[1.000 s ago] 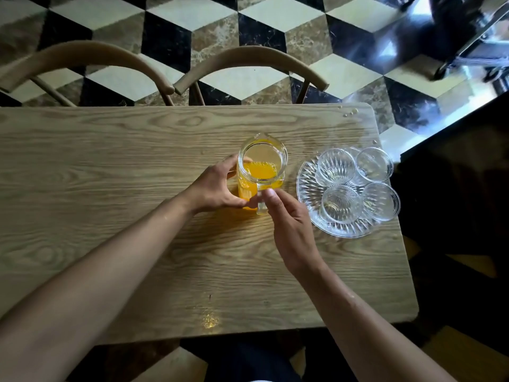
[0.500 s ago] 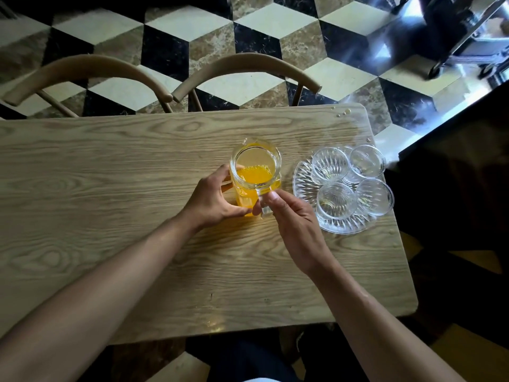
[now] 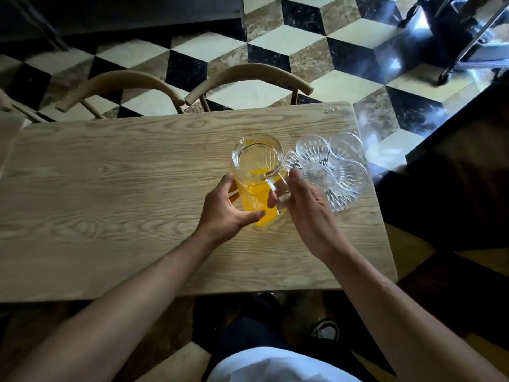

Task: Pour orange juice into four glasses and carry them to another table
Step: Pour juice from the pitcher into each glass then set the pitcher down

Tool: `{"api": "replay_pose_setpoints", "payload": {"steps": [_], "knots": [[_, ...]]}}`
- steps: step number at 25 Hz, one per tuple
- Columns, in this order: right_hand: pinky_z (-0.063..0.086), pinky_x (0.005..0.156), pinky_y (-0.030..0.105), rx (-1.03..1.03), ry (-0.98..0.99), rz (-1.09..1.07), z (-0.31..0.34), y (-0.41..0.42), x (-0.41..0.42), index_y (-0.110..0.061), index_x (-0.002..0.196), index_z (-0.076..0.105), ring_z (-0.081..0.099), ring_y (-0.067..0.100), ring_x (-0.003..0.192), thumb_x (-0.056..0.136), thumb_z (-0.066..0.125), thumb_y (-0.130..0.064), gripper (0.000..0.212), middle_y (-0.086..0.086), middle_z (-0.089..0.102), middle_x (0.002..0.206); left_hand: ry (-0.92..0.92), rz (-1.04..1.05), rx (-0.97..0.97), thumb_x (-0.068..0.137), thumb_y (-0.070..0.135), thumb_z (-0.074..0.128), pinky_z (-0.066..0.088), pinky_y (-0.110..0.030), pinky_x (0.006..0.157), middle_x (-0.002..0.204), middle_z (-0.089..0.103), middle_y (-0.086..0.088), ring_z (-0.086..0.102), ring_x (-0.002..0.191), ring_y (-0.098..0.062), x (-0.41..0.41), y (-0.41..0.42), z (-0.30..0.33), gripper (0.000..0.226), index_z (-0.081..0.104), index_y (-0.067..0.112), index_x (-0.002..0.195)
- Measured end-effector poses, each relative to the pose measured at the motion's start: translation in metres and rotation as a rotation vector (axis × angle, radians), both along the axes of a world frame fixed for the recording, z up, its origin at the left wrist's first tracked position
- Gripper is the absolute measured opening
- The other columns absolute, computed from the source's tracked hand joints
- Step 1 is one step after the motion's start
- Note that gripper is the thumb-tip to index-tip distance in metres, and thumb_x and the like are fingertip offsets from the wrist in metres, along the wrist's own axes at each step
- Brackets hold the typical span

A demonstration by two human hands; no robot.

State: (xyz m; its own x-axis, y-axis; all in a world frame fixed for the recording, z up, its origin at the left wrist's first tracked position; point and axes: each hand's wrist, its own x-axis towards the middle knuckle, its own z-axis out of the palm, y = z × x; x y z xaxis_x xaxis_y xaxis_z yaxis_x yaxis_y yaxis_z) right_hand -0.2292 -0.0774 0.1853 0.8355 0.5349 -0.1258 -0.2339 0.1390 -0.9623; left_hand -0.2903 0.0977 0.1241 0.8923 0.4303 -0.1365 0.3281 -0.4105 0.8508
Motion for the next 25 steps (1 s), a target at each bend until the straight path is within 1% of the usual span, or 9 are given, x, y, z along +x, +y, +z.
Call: {"api": "replay_pose_setpoints", "payload": {"steps": [3,7,11,13,15,17,19,22,25], "knots": [[0.041,0.068,0.031,0.025,0.046,-0.037,0.007,-0.036,-0.009,-0.021,0.070,0.072,0.056,0.017,0.068,0.089,0.054,-0.068,0.054,0.003,0.066,0.068,-0.018,0.059,0.002,0.055,0.029,0.103,0.053,-0.013,0.084,0.107,0.077,0.006,0.072,0.099,-0.002,-0.017,-0.049,0.007,0.071,0.063,0.020,0.113],[0.033,0.069,0.042,0.076,0.072,-0.047,0.011,-0.086,-0.014,-0.023,0.077,0.075,0.050,0.023,0.068,0.077,0.062,-0.076,0.055,0.002,0.064,0.068,-0.040,0.120,-0.007,0.056,0.028,0.101,0.054,-0.014,0.080,0.105,0.077,0.005,0.072,0.093,-0.001,-0.029,-0.112,0.013,0.072,0.063,0.019,0.116],[0.033,0.078,0.046,0.045,0.100,-0.059,0.016,-0.139,-0.012,-0.021,0.062,0.064,0.052,0.018,0.064,0.072,0.062,-0.082,0.061,0.001,0.055,0.063,-0.035,0.134,-0.046,0.061,0.016,0.100,0.042,0.002,0.073,0.098,0.071,0.015,0.062,0.086,0.022,-0.032,-0.173,0.017,0.066,0.064,0.013,0.116],[0.031,0.078,0.049,0.001,0.086,-0.075,0.016,-0.161,-0.007,-0.021,0.057,0.064,0.048,0.019,0.064,0.072,0.058,-0.085,0.066,-0.004,0.055,0.059,-0.034,0.134,-0.053,0.060,0.022,0.101,0.039,0.004,0.076,0.104,0.073,0.009,0.062,0.089,0.018,-0.028,-0.197,0.018,0.071,0.065,0.013,0.121],[0.030,0.076,0.049,-0.043,0.089,-0.114,0.015,-0.179,0.001,-0.020,0.055,0.066,0.045,0.021,0.064,0.072,0.055,-0.086,0.069,-0.005,0.056,0.056,-0.024,0.128,-0.069,0.059,0.029,0.101,0.040,0.004,0.078,0.112,0.074,0.004,0.064,0.093,0.004,-0.019,-0.216,0.017,0.078,0.064,0.014,0.126],[0.029,0.076,0.048,-0.047,0.092,-0.152,0.013,-0.194,0.013,-0.019,0.056,0.066,0.045,0.020,0.063,0.077,0.057,-0.080,0.065,-0.004,0.057,0.058,-0.029,0.118,-0.082,0.059,0.033,0.101,0.041,0.003,0.080,0.114,0.073,0.003,0.066,0.101,-0.008,-0.006,-0.234,0.013,0.080,0.062,0.016,0.127],[0.028,0.072,0.048,-0.039,0.100,-0.192,0.009,-0.204,0.026,-0.020,0.065,0.068,0.043,0.019,0.065,0.087,0.061,-0.062,0.048,0.000,0.058,0.064,-0.041,0.117,-0.099,0.059,0.034,0.101,0.044,0.000,0.085,0.118,0.073,0.003,0.067,0.107,-0.010,0.008,-0.247,0.007,0.083,0.060,0.017,0.130],[0.029,0.067,0.044,-0.031,0.117,-0.254,0.001,-0.213,0.046,-0.018,0.062,0.063,0.037,0.026,0.064,0.090,0.056,-0.030,0.031,0.005,0.050,0.061,-0.056,0.081,-0.145,0.058,0.046,0.097,0.052,-0.022,0.101,0.127,0.069,0.002,0.066,0.116,-0.014,0.034,-0.257,-0.008,0.093,0.055,0.018,0.137],[0.031,0.064,0.039,-0.089,0.110,-0.271,0.000,-0.216,0.065,-0.014,0.061,0.054,0.036,0.025,0.063,0.088,0.055,-0.022,0.028,0.010,0.042,0.062,-0.045,0.019,-0.191,0.059,0.056,0.092,0.052,-0.034,0.108,0.134,0.065,0.001,0.063,0.124,-0.015,0.056,-0.257,-0.025,0.100,0.051,0.018,0.142]]}}
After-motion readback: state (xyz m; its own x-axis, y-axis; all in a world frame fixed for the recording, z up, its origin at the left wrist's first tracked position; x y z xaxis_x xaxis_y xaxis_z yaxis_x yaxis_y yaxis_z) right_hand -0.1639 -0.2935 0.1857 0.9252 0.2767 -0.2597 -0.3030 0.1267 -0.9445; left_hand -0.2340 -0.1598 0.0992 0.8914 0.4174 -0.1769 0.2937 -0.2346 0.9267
